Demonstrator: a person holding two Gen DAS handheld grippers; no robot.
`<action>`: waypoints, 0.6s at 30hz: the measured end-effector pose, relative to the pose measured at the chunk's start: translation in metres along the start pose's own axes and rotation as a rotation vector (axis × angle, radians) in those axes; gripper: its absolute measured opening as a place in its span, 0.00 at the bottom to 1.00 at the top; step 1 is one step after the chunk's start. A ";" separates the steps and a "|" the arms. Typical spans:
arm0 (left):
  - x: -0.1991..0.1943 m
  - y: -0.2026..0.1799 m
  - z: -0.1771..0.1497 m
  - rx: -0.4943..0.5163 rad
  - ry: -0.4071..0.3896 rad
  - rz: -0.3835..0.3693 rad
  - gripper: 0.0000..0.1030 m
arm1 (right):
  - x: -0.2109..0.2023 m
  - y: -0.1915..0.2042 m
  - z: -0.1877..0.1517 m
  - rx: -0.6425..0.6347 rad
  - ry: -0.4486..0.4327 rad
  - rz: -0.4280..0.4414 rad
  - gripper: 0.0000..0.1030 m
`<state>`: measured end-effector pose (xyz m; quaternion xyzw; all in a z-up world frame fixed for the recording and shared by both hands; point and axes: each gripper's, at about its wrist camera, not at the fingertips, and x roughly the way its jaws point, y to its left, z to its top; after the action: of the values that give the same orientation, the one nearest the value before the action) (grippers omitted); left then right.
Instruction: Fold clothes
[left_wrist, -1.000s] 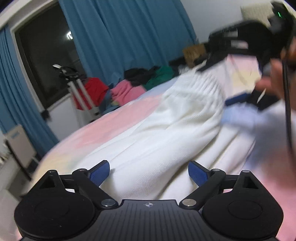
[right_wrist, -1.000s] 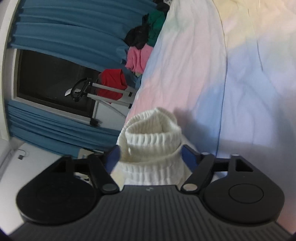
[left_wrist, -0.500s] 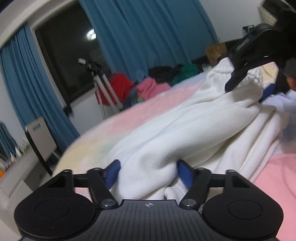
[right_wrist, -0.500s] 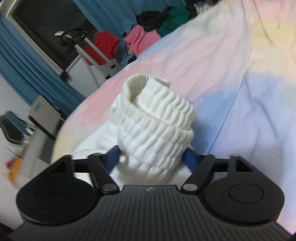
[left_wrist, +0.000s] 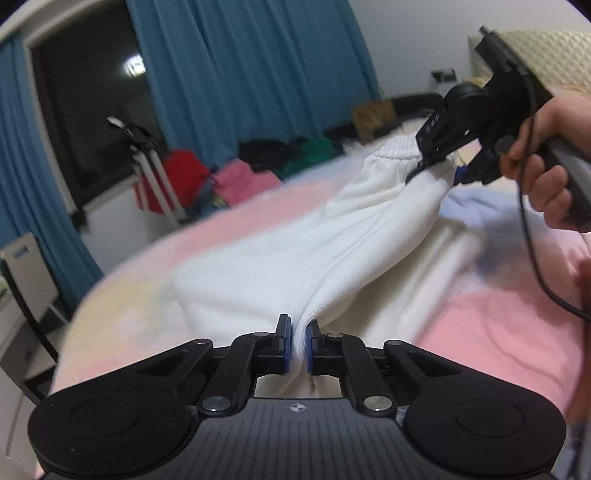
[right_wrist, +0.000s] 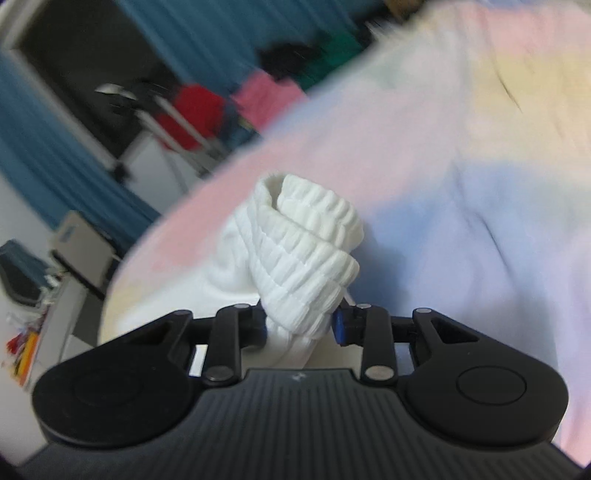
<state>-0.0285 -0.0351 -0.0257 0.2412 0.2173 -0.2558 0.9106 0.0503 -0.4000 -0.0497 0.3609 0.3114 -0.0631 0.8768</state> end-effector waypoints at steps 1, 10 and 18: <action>0.002 -0.001 -0.002 0.002 0.014 -0.003 0.07 | 0.003 -0.005 -0.001 0.027 0.017 -0.009 0.34; 0.010 0.009 -0.007 -0.031 0.051 -0.014 0.08 | 0.018 -0.005 -0.009 0.065 0.097 -0.057 0.81; 0.015 0.013 -0.007 -0.039 0.056 -0.013 0.08 | 0.043 -0.010 -0.017 0.101 0.176 0.008 0.89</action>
<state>-0.0112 -0.0270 -0.0348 0.2292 0.2492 -0.2508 0.9069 0.0728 -0.3908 -0.0899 0.4103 0.3821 -0.0431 0.8269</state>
